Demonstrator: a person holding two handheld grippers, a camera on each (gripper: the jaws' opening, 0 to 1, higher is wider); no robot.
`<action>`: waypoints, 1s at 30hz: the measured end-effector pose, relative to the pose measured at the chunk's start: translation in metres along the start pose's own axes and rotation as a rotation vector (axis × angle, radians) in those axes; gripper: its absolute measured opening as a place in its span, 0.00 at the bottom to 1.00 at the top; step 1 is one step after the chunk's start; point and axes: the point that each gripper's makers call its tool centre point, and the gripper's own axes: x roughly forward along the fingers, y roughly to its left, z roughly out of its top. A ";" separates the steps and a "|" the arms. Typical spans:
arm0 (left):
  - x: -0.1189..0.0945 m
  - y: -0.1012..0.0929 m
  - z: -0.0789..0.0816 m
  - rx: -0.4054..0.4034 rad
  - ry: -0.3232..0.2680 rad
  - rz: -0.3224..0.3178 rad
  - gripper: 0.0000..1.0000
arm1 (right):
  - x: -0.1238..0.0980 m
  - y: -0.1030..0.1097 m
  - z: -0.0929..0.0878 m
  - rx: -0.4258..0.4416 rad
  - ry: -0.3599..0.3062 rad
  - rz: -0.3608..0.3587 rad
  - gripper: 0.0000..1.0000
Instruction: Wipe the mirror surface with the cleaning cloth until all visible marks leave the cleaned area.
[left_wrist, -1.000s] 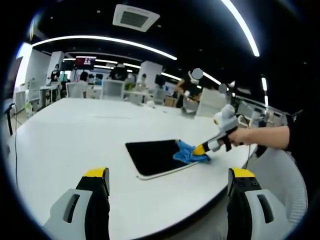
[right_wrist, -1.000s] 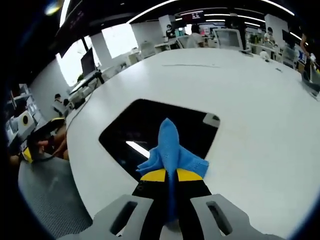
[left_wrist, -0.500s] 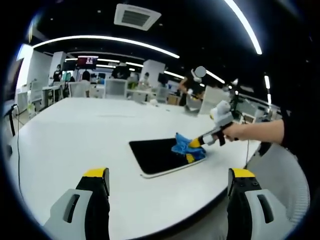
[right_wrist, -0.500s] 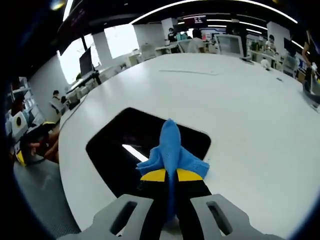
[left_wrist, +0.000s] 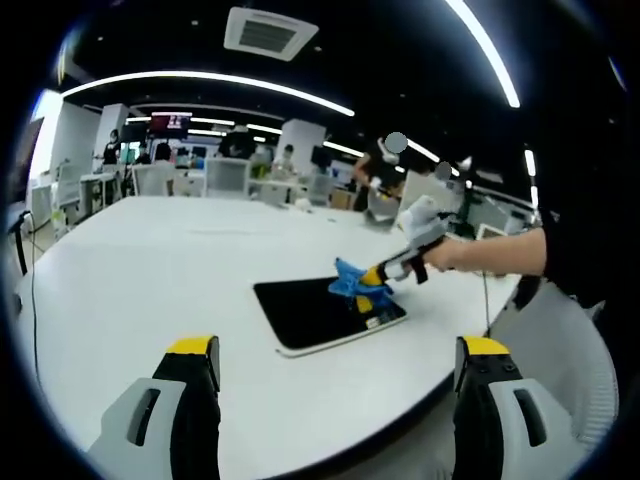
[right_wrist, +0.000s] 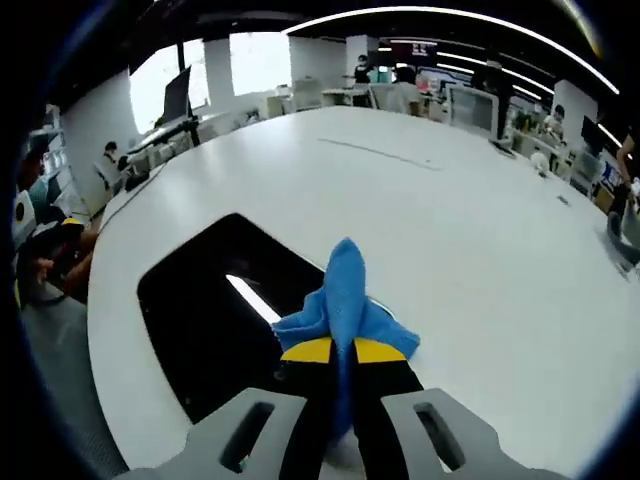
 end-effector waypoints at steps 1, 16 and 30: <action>0.000 0.000 0.000 0.002 -0.002 0.003 0.98 | 0.001 -0.002 0.001 -0.002 0.002 -0.005 0.01; -0.001 0.003 0.002 -0.002 -0.017 0.022 0.99 | 0.009 -0.012 0.010 -0.026 -0.024 -0.034 0.01; -0.001 0.002 0.003 -0.001 -0.018 0.017 0.99 | 0.021 -0.024 0.021 -0.030 -0.066 -0.078 0.01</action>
